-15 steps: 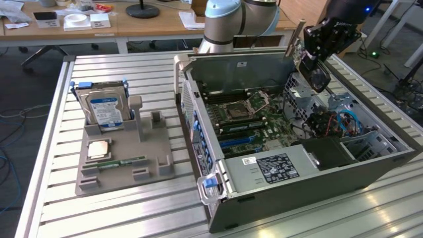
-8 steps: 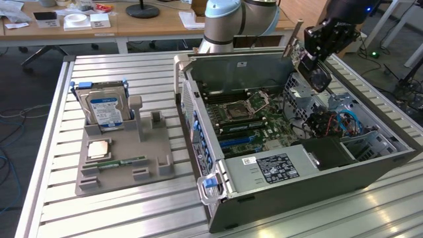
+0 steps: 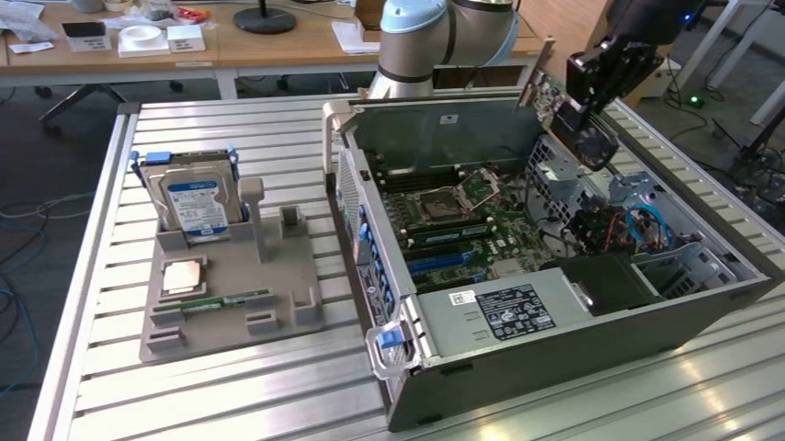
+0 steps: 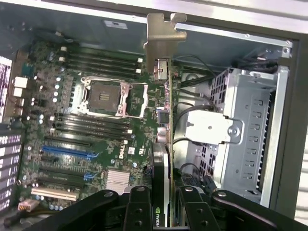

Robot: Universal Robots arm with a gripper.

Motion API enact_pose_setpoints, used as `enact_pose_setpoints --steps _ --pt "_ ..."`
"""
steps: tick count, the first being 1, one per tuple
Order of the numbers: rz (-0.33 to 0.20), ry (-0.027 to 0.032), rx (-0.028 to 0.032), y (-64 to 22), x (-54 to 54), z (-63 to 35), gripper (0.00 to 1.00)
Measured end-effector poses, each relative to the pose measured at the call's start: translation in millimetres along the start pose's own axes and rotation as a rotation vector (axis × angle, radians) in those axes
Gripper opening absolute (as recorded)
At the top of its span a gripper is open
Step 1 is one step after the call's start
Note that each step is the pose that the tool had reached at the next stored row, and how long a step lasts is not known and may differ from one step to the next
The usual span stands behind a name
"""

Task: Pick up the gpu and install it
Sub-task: 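Insert the gpu into the slot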

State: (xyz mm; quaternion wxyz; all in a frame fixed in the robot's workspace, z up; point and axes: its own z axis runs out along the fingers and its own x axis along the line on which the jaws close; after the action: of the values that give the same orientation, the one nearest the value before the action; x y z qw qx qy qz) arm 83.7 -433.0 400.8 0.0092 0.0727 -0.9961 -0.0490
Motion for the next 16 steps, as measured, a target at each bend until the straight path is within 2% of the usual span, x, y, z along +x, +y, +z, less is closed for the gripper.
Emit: enact_pose_setpoints --steps 16 --pt "-0.254 0.0253 0.0028 0.0 0.0 0.3 0.27"
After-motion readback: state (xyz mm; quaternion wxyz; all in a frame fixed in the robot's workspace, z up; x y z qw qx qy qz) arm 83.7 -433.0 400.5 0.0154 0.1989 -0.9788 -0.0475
